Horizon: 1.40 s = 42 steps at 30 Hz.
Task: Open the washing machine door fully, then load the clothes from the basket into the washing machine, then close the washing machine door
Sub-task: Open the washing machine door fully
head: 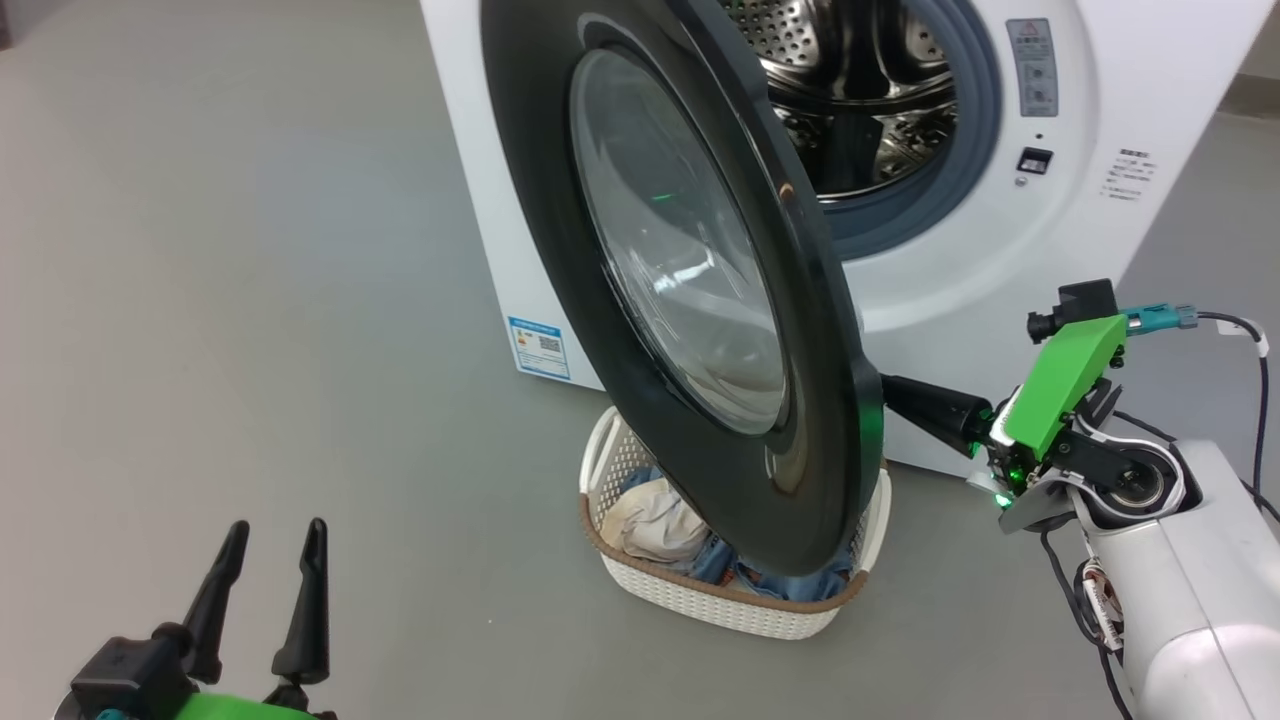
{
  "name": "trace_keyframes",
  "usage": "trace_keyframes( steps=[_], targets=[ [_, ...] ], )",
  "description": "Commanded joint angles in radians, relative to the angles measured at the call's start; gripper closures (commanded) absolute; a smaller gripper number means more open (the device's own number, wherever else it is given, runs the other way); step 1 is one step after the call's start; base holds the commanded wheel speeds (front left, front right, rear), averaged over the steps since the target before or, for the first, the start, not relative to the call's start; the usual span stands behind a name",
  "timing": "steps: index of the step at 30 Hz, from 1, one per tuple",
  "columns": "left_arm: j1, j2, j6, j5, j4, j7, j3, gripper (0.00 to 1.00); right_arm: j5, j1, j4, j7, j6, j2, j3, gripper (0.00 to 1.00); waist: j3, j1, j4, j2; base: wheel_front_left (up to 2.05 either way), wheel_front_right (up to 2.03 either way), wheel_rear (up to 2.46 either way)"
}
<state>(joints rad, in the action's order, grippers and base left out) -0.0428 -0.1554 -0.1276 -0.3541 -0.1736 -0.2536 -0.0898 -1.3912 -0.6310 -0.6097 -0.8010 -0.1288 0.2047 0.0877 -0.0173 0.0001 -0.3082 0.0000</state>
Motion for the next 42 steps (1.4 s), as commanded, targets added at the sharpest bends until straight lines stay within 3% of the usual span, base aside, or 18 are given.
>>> trace_keyframes(
  steps=[1, 24, 42],
  targets=[
    [-0.016, -0.017, -0.003, 0.008, 0.017, -0.008, 0.037, 0.0, -0.016, 0.002, 0.033, -0.014, -0.002, -0.023, 0.027, 1.0, 0.009, 0.0, -0.023, 0.0, 0.0, 0.0, 0.0],
    [-0.003, -0.03, -0.003, 0.022, 0.0, -0.008, 0.025, 0.0, -0.081, 0.086, 0.076, -0.02, -0.002, -0.096, 0.071, 1.0, 0.055, 0.0, -0.162, 0.0, 0.0, 0.0, 0.0],
    [-0.001, -0.035, -0.003, 0.033, -0.001, -0.008, 0.031, 0.0, -0.096, 0.066, 0.075, -0.009, -0.002, -0.113, 0.107, 1.0, 0.058, 0.0, -0.18, 0.0, 0.0, 0.0, 0.0]
  ],
)
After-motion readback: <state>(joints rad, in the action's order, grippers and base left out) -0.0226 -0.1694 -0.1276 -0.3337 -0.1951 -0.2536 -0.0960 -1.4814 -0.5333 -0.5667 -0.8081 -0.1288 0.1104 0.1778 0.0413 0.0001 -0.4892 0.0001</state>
